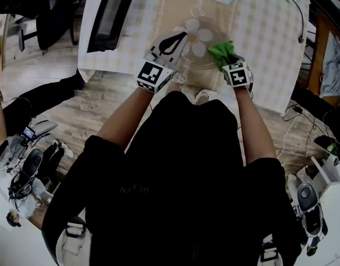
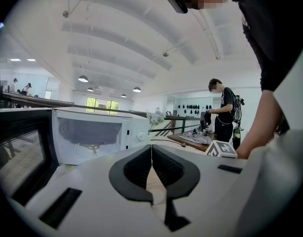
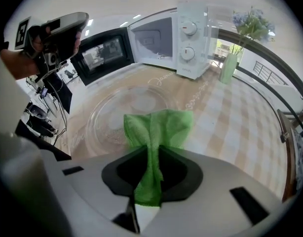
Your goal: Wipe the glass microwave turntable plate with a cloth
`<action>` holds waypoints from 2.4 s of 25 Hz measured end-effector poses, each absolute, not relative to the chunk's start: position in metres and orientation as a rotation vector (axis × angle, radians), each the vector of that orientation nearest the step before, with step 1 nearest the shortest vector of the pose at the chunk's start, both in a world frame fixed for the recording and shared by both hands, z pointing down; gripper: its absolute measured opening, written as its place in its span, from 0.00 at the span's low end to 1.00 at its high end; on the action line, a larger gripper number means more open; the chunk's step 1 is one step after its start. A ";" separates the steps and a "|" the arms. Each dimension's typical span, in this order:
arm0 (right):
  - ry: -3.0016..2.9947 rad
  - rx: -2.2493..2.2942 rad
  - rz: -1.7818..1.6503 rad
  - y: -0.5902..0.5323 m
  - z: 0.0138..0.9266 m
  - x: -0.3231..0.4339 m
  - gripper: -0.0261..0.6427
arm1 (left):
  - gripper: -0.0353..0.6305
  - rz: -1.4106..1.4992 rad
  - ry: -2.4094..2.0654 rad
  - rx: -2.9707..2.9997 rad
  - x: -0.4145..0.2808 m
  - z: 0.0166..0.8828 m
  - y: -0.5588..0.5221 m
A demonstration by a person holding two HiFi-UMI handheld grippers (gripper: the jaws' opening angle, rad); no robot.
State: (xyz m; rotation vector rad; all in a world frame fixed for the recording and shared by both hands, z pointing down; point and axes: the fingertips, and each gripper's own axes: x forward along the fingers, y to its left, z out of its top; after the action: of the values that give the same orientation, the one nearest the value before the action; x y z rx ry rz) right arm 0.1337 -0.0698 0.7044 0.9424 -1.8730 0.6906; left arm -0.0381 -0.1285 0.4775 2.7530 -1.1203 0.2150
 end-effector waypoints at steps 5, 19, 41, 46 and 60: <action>-1.929 1.006 0.718 -0.083 0.689 0.129 0.16 | 0.08 0.217 -1.167 2.738 -0.055 0.480 -0.129; -2.179 0.609 0.635 -0.071 0.654 -0.062 0.16 | 0.09 0.248 -1.288 2.667 -0.100 0.487 -0.118; -2.086 0.528 0.679 -0.032 0.701 -0.049 0.16 | 0.08 0.235 -1.217 2.672 -0.089 0.487 -0.111; -2.072 0.585 0.721 -0.028 0.702 -0.021 0.16 | 0.08 0.246 -1.184 2.689 -0.075 0.487 -0.112; -1.994 0.801 0.836 -0.029 0.702 0.069 0.16 | 0.08 0.255 -1.069 2.756 -0.033 0.476 -0.116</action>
State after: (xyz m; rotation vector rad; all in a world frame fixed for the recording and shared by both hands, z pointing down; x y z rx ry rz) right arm 0.0693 -0.0288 0.7023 0.8013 -1.9944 0.8364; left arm -0.0327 -0.1165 0.4760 2.7555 -1.0691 0.2550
